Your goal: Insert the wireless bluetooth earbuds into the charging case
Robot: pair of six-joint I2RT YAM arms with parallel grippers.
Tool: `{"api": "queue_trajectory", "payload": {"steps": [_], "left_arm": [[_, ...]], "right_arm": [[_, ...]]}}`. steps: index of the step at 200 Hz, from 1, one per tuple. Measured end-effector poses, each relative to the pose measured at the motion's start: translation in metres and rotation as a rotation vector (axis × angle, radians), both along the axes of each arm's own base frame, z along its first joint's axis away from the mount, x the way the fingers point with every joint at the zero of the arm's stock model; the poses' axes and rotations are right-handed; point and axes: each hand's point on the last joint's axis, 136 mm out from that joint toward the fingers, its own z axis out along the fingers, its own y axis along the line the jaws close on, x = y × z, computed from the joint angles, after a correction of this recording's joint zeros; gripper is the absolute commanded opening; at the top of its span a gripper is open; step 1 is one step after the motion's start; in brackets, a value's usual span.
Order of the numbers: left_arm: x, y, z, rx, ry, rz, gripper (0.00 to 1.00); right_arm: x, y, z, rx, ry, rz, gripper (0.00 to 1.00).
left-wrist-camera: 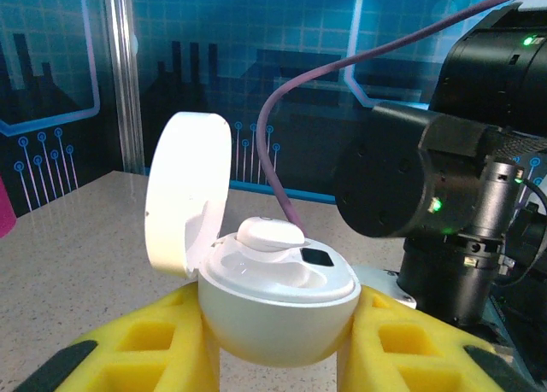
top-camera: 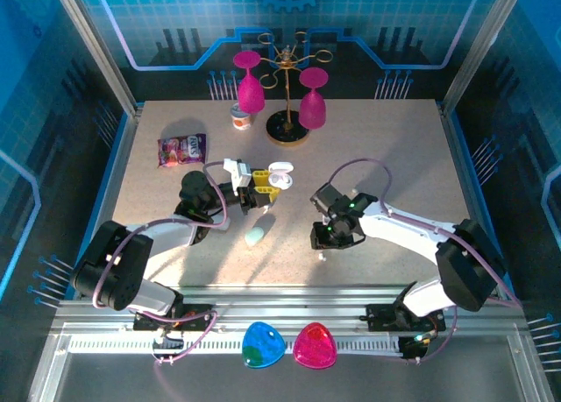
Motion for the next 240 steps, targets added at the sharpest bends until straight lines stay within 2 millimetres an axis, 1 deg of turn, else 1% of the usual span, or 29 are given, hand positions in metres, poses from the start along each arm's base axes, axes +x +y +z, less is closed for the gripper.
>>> {"api": "queue_trajectory", "payload": {"steps": [16,53,96,152,199,240], "left_arm": [[0.001,0.000,0.001,-0.003,-0.006,0.003,0.23],[0.000,0.000,0.000,-0.006,-0.013,0.003,0.22],[0.000,0.000,0.000,-0.006,-0.014,0.003,0.22],[0.000,0.000,0.000,-0.006,-0.014,0.003,0.23],[-0.001,0.001,-0.004,-0.003,-0.005,0.002,0.23],[-0.001,0.001,-0.004,-0.003,-0.005,0.002,0.22]], "right_arm": [[-0.002,0.000,-0.005,-0.042,0.007,0.013,0.33],[-0.005,-0.004,-0.024,-0.100,0.054,0.019,0.32],[-0.007,-0.005,-0.035,-0.124,0.082,0.021,0.30],[-0.008,-0.003,-0.040,-0.127,0.094,0.023,0.26],[-0.008,-0.003,-0.041,-0.130,0.097,0.023,0.20],[-0.007,-0.003,-0.041,-0.129,0.095,0.022,0.18]]}}
